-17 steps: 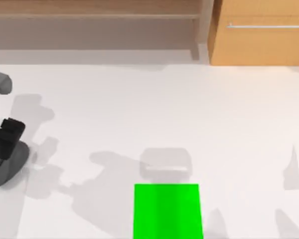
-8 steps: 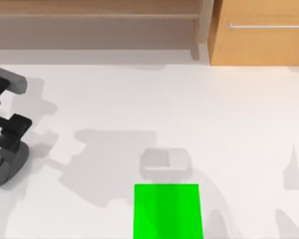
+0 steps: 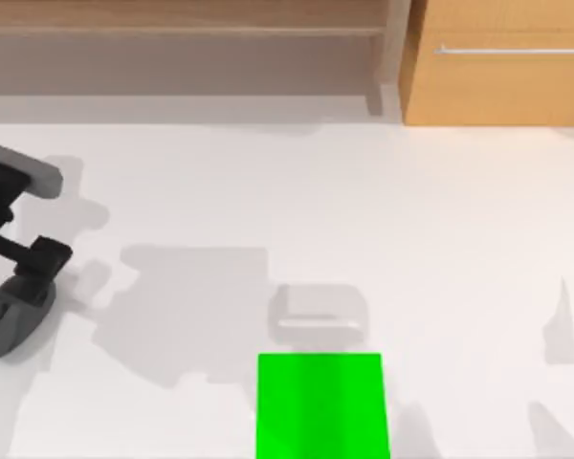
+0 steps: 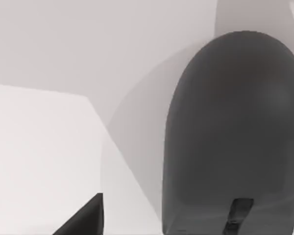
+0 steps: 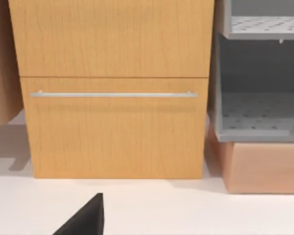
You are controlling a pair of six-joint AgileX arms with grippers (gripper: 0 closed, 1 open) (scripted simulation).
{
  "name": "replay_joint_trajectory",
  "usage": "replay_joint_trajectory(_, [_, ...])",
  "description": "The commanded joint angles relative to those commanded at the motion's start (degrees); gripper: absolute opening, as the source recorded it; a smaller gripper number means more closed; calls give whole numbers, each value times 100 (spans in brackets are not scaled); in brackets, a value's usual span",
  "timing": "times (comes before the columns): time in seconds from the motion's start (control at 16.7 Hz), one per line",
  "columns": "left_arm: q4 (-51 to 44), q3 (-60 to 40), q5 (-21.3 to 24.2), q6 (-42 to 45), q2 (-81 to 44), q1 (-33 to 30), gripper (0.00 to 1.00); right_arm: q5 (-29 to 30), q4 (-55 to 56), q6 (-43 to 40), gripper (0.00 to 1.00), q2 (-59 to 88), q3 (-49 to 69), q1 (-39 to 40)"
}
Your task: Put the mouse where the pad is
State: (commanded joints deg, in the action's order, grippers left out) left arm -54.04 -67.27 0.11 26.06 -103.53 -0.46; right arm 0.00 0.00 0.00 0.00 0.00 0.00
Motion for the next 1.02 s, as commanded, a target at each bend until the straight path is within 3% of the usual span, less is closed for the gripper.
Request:
replay_joint_trajectory(0.3, [1343, 714, 2, 13, -593, 5, 100, 0, 0, 0, 100, 0, 0, 0])
replay_joint_trajectory(0.66, [1549, 849, 3, 15, -701, 7, 100, 0, 0, 0, 100, 0, 0, 0])
replay_joint_trajectory(1.02, [1549, 849, 3, 15, -701, 7, 55, 0, 0, 0, 100, 0, 0, 0])
